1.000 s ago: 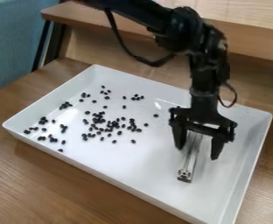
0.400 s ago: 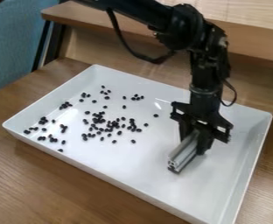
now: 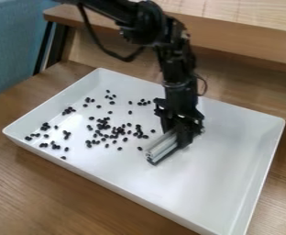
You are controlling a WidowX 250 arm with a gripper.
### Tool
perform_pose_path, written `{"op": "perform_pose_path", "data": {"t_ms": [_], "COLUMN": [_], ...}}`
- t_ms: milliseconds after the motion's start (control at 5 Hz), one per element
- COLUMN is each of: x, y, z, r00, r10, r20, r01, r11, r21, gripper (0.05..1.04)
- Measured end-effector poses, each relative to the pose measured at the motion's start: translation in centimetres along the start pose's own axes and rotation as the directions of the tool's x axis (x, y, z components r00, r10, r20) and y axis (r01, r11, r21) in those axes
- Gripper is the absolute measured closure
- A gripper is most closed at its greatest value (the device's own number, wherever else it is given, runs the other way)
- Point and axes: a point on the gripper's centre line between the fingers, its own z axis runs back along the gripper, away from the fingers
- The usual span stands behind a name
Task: Sweep into pile
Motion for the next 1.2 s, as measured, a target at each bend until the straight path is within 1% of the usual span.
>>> {"op": "perform_pose_path", "data": {"t_ms": [200, 400, 600, 800, 1000, 1200], "x": [-0.3, -1.2, -3.0, -5.5, -8.0, -9.1], "y": [1.3, 3.3, 4.9, 6.3, 7.4, 8.1], "z": [-0.1, -0.1, 0.2, 0.6, 1.0, 1.1], "r00": [1.0, 0.999, 0.997, 0.988, 0.976, 0.968], "r10": [0.008, 0.031, 0.066, 0.147, 0.214, 0.249], "r20": [0.003, -0.012, -0.039, -0.048, -0.032, -0.019], "r01": [-0.008, -0.031, -0.063, -0.141, -0.21, -0.247], "r11": [1.0, 0.999, 0.994, 0.984, 0.972, 0.965], "r21": [-0.001, 0.031, 0.084, 0.105, 0.103, 0.086], "gripper": [0.677, 0.677, 0.677, 0.677, 0.677, 0.677]}}
